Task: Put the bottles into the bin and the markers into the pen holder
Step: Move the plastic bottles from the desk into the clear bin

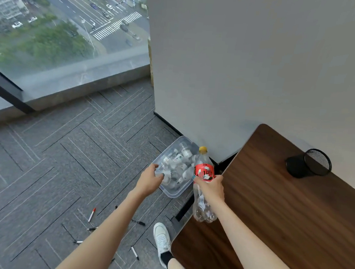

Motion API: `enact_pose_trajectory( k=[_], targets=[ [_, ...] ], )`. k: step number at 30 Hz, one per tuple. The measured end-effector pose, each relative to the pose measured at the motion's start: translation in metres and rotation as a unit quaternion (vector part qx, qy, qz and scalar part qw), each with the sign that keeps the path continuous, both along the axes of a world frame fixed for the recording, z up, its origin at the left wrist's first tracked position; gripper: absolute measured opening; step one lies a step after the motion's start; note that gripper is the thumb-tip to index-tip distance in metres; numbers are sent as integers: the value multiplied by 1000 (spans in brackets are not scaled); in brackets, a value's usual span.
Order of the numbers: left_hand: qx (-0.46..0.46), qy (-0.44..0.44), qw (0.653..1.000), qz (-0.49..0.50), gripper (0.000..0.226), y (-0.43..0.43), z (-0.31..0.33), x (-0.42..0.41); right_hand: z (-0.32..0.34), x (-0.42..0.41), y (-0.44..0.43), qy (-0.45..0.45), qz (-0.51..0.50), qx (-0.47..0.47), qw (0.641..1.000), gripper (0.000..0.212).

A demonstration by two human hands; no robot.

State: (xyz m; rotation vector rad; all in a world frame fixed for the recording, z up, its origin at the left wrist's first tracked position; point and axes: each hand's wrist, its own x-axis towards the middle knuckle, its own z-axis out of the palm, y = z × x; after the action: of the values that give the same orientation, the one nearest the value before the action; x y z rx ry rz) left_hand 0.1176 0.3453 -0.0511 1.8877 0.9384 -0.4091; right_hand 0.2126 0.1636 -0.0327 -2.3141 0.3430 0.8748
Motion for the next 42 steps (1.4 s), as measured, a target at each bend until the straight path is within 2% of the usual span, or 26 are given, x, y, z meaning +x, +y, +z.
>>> enact_pose_trajectory(
  k=[7, 10, 12, 18, 21, 26, 34, 39, 42],
  targets=[
    [13, -11, 1000, 13, 34, 5, -1, 3, -2, 25, 16, 55, -52, 54, 996, 79],
    [16, -19, 999, 20, 31, 8, -1, 7, 1, 46, 32, 61, -72, 87, 992, 92],
    [20, -23, 999, 25, 30, 10, -1, 10, 6, 57, 41, 57, -67, 93, 992, 92],
    [37, -20, 999, 26, 28, 6, -3, 10, -1, 48, 36, 51, -14, 59, 997, 73],
    [32, -20, 999, 23, 28, 0, -4, 7, -6, 31, 22, 33, 25, 35, 999, 53],
    [33, -40, 998, 22, 29, -10, 5, 9, -6, 14, 11, 33, 49, 50, 997, 19],
    [33, -74, 996, 25, 30, -32, 32, -14, 7, -14, 4, 3, 71, 87, 994, 14],
    [37, -91, 994, 38, 29, -51, 49, -45, 23, -40, -4, -23, 92, 108, 990, 20],
    [49, -102, 993, 46, 29, -67, 60, -68, 32, -60, -13, -35, 110, 129, 985, 15]
  ],
)
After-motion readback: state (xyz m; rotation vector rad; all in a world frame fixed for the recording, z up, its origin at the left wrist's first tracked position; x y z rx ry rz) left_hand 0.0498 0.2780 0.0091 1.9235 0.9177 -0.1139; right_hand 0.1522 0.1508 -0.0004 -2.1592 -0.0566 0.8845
